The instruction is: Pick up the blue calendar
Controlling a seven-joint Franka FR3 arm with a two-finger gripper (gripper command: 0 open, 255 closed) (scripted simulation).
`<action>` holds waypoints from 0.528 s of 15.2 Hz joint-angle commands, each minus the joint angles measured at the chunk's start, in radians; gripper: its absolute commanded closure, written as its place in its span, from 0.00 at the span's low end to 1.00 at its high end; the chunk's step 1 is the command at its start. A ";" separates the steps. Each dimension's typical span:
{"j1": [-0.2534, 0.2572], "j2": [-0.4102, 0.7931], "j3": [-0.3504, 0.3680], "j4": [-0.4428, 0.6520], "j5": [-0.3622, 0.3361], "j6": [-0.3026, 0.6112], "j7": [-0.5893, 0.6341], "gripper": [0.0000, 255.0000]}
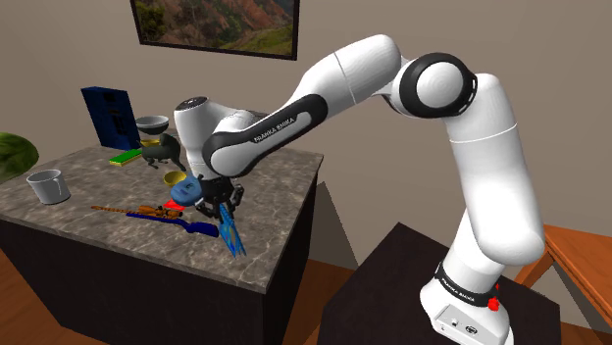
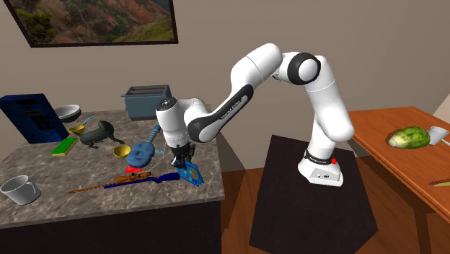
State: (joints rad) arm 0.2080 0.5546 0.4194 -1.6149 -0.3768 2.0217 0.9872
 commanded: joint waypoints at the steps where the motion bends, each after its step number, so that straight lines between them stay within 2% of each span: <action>1: -0.001 -0.010 0.004 0.011 0.006 -0.020 -0.006 1.00; 8: -0.005 -0.048 0.015 0.050 0.028 -0.092 -0.026 1.00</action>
State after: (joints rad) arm 0.2030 0.5087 0.4335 -1.5801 -0.3513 1.9459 0.9662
